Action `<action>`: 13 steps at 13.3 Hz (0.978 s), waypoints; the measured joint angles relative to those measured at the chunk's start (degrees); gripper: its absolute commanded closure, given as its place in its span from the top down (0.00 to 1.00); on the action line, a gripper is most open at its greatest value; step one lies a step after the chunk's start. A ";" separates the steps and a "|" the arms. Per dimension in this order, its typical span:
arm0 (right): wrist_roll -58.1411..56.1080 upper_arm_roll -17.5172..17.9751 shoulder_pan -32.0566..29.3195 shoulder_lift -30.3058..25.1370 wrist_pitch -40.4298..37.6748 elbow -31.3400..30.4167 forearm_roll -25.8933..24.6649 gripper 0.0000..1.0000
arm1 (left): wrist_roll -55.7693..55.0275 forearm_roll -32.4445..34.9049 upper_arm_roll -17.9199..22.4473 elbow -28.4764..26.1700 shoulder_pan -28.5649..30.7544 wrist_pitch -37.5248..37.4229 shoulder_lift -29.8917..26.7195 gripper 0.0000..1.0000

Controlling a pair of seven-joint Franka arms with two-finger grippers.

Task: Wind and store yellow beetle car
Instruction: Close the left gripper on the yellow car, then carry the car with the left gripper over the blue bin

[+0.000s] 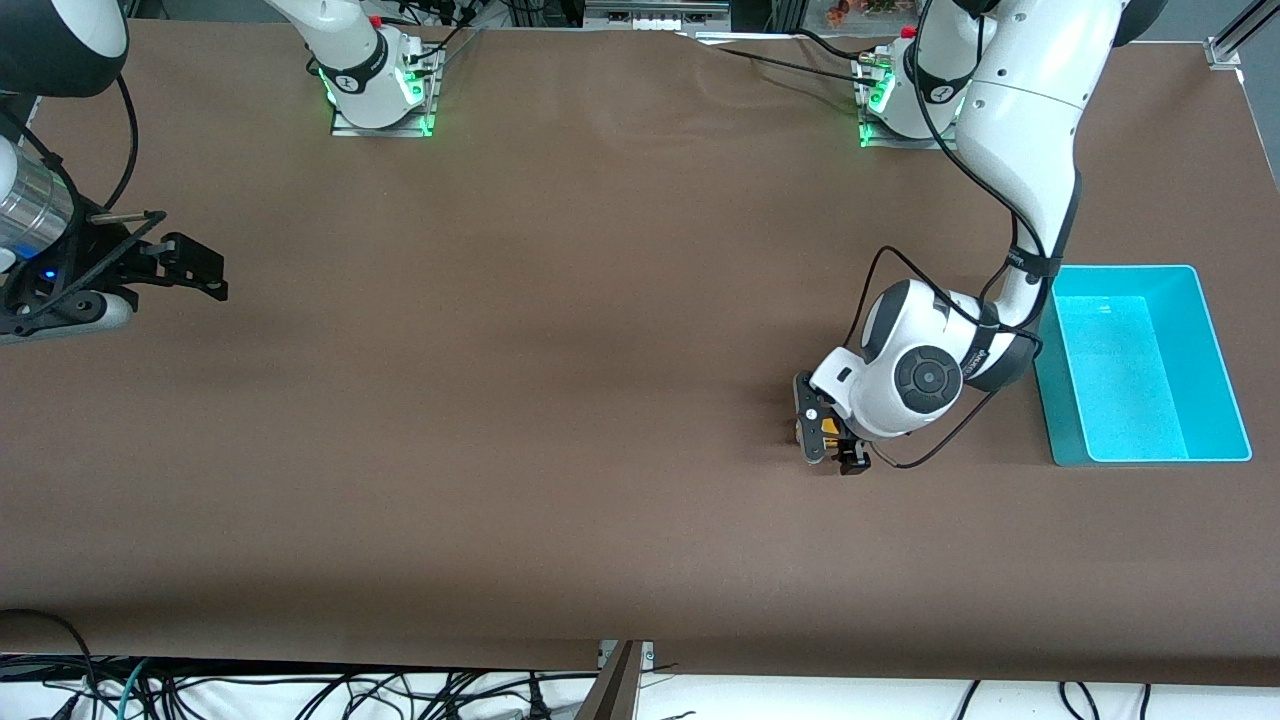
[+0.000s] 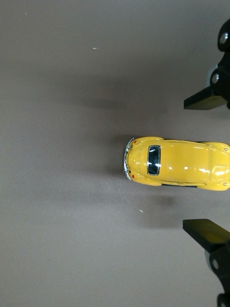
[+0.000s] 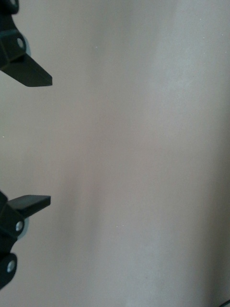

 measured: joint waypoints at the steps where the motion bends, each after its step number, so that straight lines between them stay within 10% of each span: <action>1: 0.00 0.00 -0.04 0.01 0.01 -0.14 0.00 1.00 | 0.01 0.18 -0.03 0.00 -0.02 0.51 0.13 1.00; 5: 0.46 -0.01 -0.08 0.06 0.02 -0.30 0.00 1.00 | 0.05 0.84 -0.03 -0.02 -0.03 2.16 1.58 0.99; 8: 0.50 -0.23 -0.28 0.17 0.10 -0.32 0.00 1.00 | 0.80 1.05 -0.07 -0.02 -0.37 2.40 2.87 0.25; 13: 0.50 -0.41 -0.29 0.38 0.37 -0.30 0.01 1.00 | 2.68 1.30 0.02 0.78 -0.36 2.31 2.75 0.09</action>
